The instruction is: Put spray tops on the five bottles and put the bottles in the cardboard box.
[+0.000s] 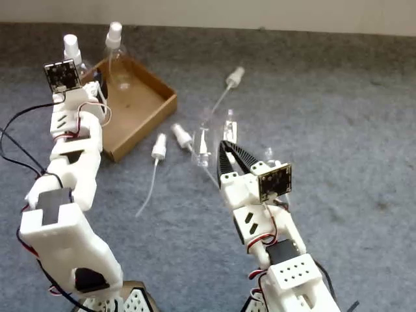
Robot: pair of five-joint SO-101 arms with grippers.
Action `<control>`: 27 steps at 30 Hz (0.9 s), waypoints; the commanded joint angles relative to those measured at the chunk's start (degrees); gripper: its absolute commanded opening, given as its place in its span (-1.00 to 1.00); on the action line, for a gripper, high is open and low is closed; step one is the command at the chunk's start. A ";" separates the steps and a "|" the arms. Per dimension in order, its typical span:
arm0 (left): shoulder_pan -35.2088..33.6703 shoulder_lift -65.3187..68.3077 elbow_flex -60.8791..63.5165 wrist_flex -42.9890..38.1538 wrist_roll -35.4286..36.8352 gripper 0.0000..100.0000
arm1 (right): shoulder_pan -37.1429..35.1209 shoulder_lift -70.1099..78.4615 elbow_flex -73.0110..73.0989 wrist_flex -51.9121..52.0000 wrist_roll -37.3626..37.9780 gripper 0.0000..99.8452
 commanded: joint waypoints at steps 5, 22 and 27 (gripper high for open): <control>-1.10 5.41 -10.51 -1.93 0.44 -0.86 | 0.31 -0.31 6.81 0.13 0.35 -0.98; -0.84 17.01 -21.41 -1.58 -5.54 -0.86 | 0.31 -0.31 6.81 0.13 0.53 -0.98; -0.92 17.19 -21.14 -1.58 -5.89 -0.86 | 0.31 -0.31 6.81 0.13 0.62 -0.98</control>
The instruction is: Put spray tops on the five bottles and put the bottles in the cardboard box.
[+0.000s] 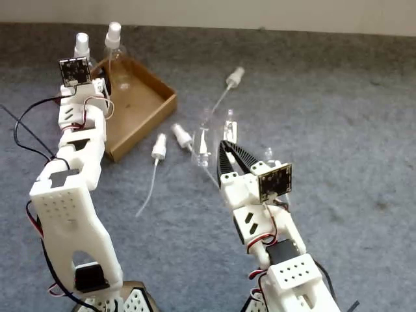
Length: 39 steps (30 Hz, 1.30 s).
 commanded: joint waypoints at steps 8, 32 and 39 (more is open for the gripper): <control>-0.57 -1.27 -1.19 -1.05 -0.88 -0.68 | 0.40 -0.31 6.81 0.13 0.62 -0.98; -0.92 -1.45 -1.01 5.36 -0.79 -0.36 | 0.40 -0.31 6.81 0.13 0.62 -0.98; -2.15 -1.45 -1.01 5.36 -0.79 -0.36 | 0.40 -0.31 6.81 0.13 0.62 -0.98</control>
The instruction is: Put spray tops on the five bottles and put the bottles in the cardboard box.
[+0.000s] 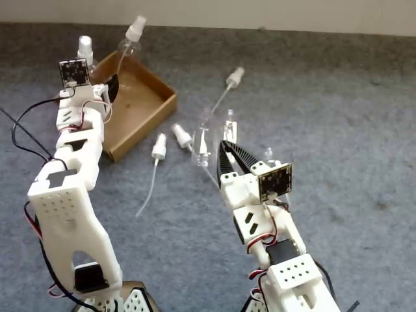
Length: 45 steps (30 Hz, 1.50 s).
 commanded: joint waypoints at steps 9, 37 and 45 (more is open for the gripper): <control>-2.59 -1.63 -0.92 0.09 0.00 -0.36 | 0.40 -0.31 6.81 0.13 0.62 -0.98; -2.15 -23.08 17.80 0.62 -0.18 -0.36 | 0.40 -0.22 6.81 0.22 0.70 -0.98; -2.07 -35.82 20.62 20.66 -0.18 -0.36 | 0.40 -0.22 6.81 0.22 0.70 -0.98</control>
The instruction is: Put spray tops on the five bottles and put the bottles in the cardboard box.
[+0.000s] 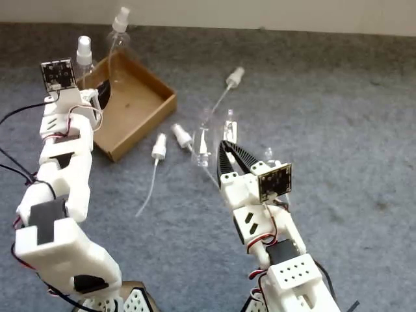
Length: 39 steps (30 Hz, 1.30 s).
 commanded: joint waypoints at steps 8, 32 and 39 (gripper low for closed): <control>1.71 -19.82 -0.40 30.07 -0.18 -0.36 | 0.40 -0.22 6.81 0.22 0.53 -0.98; 27.91 -39.69 -0.92 67.96 -0.09 -0.37 | 15.78 -0.57 6.73 -0.31 0.18 -0.98; 32.31 -35.82 -6.46 71.38 0.09 -0.37 | 20.09 -0.57 6.73 -0.31 0.18 -0.98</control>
